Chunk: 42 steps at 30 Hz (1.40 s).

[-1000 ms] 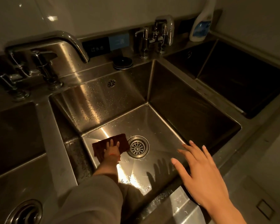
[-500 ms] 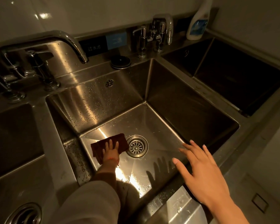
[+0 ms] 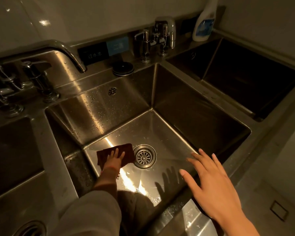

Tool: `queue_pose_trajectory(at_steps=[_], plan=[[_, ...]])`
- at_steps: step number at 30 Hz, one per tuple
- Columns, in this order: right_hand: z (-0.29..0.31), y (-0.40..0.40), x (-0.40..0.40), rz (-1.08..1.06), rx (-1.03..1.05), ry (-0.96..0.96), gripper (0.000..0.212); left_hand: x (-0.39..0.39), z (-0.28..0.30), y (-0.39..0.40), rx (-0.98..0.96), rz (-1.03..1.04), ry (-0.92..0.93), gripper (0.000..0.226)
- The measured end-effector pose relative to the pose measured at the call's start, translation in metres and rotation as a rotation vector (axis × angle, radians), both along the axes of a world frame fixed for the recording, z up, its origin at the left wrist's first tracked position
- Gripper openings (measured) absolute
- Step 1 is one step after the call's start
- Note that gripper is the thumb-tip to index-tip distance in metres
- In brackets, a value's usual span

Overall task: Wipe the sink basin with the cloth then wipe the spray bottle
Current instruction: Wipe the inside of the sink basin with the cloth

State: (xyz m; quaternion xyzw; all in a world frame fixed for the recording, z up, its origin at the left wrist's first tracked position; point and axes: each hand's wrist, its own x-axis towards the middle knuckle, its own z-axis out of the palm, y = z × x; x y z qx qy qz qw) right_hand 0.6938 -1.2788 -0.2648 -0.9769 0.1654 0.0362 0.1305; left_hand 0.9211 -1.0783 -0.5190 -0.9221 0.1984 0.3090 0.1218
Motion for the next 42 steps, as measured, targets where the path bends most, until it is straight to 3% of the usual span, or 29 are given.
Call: queue_pose_trajectory(at_steps=[7, 12, 17, 21, 26, 37, 42], plan=[[-0.002, 0.001, -0.001, -0.052, 0.003, 0.001, 0.076, 0.025, 0.007, 0.008, 0.069, -0.16, 0.05, 0.097], [-0.004, 0.0, 0.0, -0.072, -0.006, -0.031, 0.077, 0.033, 0.013, 0.007, 0.064, -0.215, 0.059, 0.085], [-0.003, 0.003, -0.002, -0.104, -0.015, -0.055, 0.073, 0.017, 0.019, -0.008, -0.13, -0.025, -0.039, 0.059], [-0.003, 0.005, -0.002, -0.119, -0.03, -0.055, 0.079, 0.0, 0.014, -0.022, -0.2, 0.235, -0.063, 0.073], [-0.006, 0.002, 0.0, -0.133, -0.037, -0.063, 0.08, -0.003, -0.001, -0.033, -0.19, 0.312, -0.047, 0.08], [-0.006, 0.005, 0.001, -0.188, -0.038, -0.091, 0.079, 0.034, 0.004, -0.012, -0.07, -0.046, 0.044, 0.079], [-0.003, 0.008, -0.003, -0.267, -0.028, -0.118, 0.07, 0.03, 0.011, -0.012, -0.08, -0.046, 0.034, 0.078]])
